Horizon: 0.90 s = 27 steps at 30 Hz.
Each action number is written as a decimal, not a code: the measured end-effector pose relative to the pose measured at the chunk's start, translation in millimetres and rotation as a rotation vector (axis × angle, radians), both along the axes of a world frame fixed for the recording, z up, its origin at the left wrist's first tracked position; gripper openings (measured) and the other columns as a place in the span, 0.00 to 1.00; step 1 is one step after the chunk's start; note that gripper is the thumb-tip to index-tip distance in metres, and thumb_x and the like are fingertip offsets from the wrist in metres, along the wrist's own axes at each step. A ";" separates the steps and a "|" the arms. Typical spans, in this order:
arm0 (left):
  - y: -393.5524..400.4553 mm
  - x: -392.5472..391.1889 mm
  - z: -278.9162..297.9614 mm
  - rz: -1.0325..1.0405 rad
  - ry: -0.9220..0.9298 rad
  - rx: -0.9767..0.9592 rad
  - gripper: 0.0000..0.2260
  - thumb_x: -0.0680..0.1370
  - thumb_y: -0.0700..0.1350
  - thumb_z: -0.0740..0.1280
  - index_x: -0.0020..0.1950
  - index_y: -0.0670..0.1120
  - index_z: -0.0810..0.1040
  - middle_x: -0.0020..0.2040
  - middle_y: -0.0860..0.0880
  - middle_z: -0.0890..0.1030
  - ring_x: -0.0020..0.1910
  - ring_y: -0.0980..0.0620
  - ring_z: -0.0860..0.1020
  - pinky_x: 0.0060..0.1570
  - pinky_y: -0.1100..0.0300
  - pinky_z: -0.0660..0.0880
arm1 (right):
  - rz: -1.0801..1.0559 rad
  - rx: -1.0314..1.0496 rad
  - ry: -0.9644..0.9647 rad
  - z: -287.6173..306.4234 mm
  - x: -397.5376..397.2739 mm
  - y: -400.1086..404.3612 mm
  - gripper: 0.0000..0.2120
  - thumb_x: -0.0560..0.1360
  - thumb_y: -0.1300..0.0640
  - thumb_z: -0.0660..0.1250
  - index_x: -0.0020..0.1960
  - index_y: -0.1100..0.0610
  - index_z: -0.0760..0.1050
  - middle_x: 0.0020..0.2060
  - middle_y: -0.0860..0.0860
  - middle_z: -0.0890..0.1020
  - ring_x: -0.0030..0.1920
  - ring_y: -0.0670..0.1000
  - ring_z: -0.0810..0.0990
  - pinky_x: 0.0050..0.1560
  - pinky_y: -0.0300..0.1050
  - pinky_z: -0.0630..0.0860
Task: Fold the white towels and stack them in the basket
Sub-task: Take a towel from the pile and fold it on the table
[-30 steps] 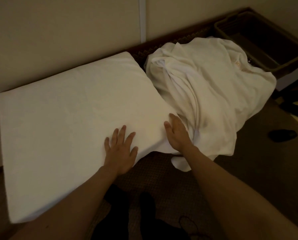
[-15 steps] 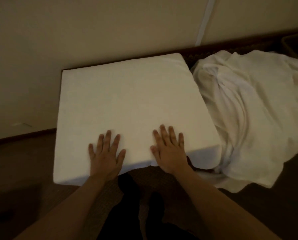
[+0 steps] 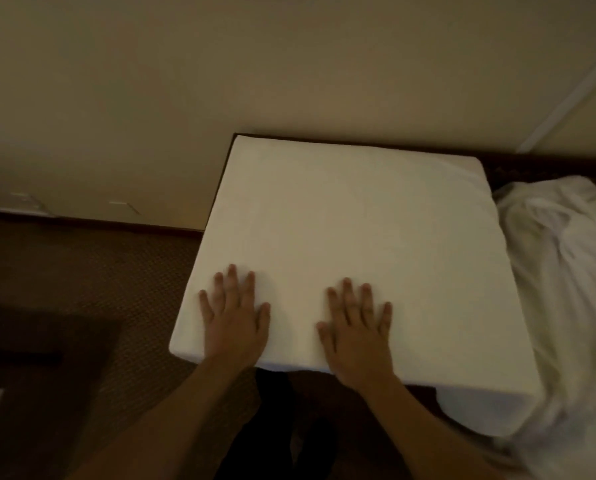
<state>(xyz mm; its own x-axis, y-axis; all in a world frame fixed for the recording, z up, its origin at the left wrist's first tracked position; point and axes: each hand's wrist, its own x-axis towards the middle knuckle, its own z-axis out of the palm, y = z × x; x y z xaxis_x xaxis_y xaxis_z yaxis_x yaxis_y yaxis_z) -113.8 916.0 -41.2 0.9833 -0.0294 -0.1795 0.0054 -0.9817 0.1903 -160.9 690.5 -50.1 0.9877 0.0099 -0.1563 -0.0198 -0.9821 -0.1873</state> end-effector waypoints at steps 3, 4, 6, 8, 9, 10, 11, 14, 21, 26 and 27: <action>-31.3 28.2 -5.7 -0.151 0.005 -0.010 0.32 0.80 0.63 0.42 0.83 0.54 0.47 0.83 0.45 0.41 0.81 0.42 0.40 0.77 0.39 0.37 | 0.056 0.010 0.017 -4.5 43.6 29.7 0.31 0.83 0.37 0.47 0.82 0.48 0.50 0.82 0.52 0.51 0.81 0.60 0.45 0.75 0.71 0.43; -36.4 43.3 -7.6 -0.157 0.009 -0.004 0.31 0.80 0.63 0.41 0.83 0.55 0.47 0.83 0.46 0.41 0.81 0.42 0.39 0.77 0.38 0.38 | 0.050 0.006 0.025 -5.8 59.9 31.9 0.31 0.83 0.38 0.45 0.83 0.47 0.47 0.82 0.51 0.48 0.81 0.59 0.42 0.75 0.70 0.40; -39.3 79.0 -12.6 -0.144 -0.008 0.013 0.30 0.81 0.63 0.42 0.83 0.56 0.47 0.83 0.46 0.41 0.81 0.42 0.39 0.77 0.37 0.39 | 0.033 0.007 0.044 -8.3 95.2 30.2 0.30 0.83 0.38 0.43 0.82 0.45 0.42 0.82 0.50 0.43 0.80 0.58 0.37 0.75 0.69 0.35; -37.5 115.7 -14.8 -0.132 -0.021 0.026 0.30 0.81 0.64 0.43 0.83 0.57 0.46 0.83 0.46 0.42 0.81 0.42 0.40 0.77 0.36 0.40 | 0.024 0.013 0.037 -5.9 128.9 25.2 0.30 0.83 0.37 0.41 0.82 0.44 0.40 0.82 0.49 0.41 0.80 0.58 0.35 0.76 0.68 0.34; -36.0 133.4 -14.5 -0.130 -0.015 0.035 0.31 0.81 0.64 0.43 0.83 0.57 0.45 0.83 0.47 0.41 0.81 0.42 0.39 0.77 0.36 0.39 | 0.022 0.015 0.034 -4.3 144.4 22.6 0.30 0.83 0.36 0.41 0.82 0.44 0.40 0.81 0.49 0.40 0.80 0.58 0.34 0.76 0.68 0.34; -34.6 152.5 -15.2 -0.131 -0.009 0.042 0.31 0.80 0.65 0.42 0.82 0.58 0.43 0.83 0.47 0.40 0.81 0.42 0.38 0.77 0.37 0.39 | 0.020 0.016 0.039 -3.1 161.9 20.3 0.30 0.83 0.36 0.40 0.82 0.44 0.40 0.81 0.48 0.39 0.80 0.57 0.33 0.76 0.68 0.34; -33.1 169.1 -14.2 -0.131 -0.010 0.046 0.31 0.80 0.65 0.41 0.82 0.58 0.42 0.83 0.48 0.39 0.81 0.43 0.37 0.77 0.37 0.39 | 0.020 0.016 0.047 -1.9 177.2 17.9 0.31 0.82 0.35 0.40 0.82 0.43 0.39 0.81 0.48 0.38 0.80 0.57 0.32 0.76 0.68 0.33; -28.1 223.2 -13.4 -0.129 -0.017 0.053 0.31 0.81 0.66 0.42 0.82 0.58 0.42 0.83 0.49 0.38 0.81 0.43 0.37 0.77 0.36 0.39 | 0.013 0.013 0.051 1.5 226.5 13.1 0.31 0.82 0.34 0.39 0.81 0.43 0.37 0.81 0.47 0.36 0.79 0.57 0.31 0.76 0.67 0.33; -3.0 348.9 -11.4 -0.019 0.056 0.071 0.31 0.81 0.66 0.43 0.82 0.58 0.41 0.83 0.49 0.39 0.81 0.41 0.41 0.76 0.35 0.43 | -0.065 -0.003 0.060 0.4 331.3 15.1 0.32 0.82 0.35 0.39 0.82 0.45 0.37 0.81 0.48 0.37 0.80 0.59 0.33 0.75 0.70 0.34; 20.4 401.8 6.0 0.256 0.000 -0.117 0.31 0.81 0.65 0.58 0.77 0.48 0.63 0.74 0.41 0.66 0.71 0.37 0.67 0.68 0.42 0.67 | -0.261 0.035 -0.093 24.9 347.2 62.4 0.27 0.80 0.44 0.57 0.75 0.55 0.65 0.75 0.61 0.64 0.75 0.66 0.62 0.70 0.68 0.61; 24.3 411.0 6.8 0.302 0.026 -0.187 0.30 0.80 0.64 0.61 0.73 0.45 0.68 0.70 0.40 0.70 0.67 0.37 0.71 0.65 0.43 0.71 | -0.230 0.060 -0.140 29.5 341.8 81.0 0.22 0.78 0.44 0.59 0.68 0.55 0.71 0.67 0.59 0.72 0.67 0.64 0.71 0.62 0.62 0.68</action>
<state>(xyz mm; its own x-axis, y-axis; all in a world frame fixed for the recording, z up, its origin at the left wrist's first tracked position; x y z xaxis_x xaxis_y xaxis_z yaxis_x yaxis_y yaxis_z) 297.2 940.3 -34.4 0.9478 0.2272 -0.2237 0.2973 -0.8833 0.3626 180.9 771.5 -20.6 0.9769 -0.2125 -0.0235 -0.2112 -0.9417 -0.2620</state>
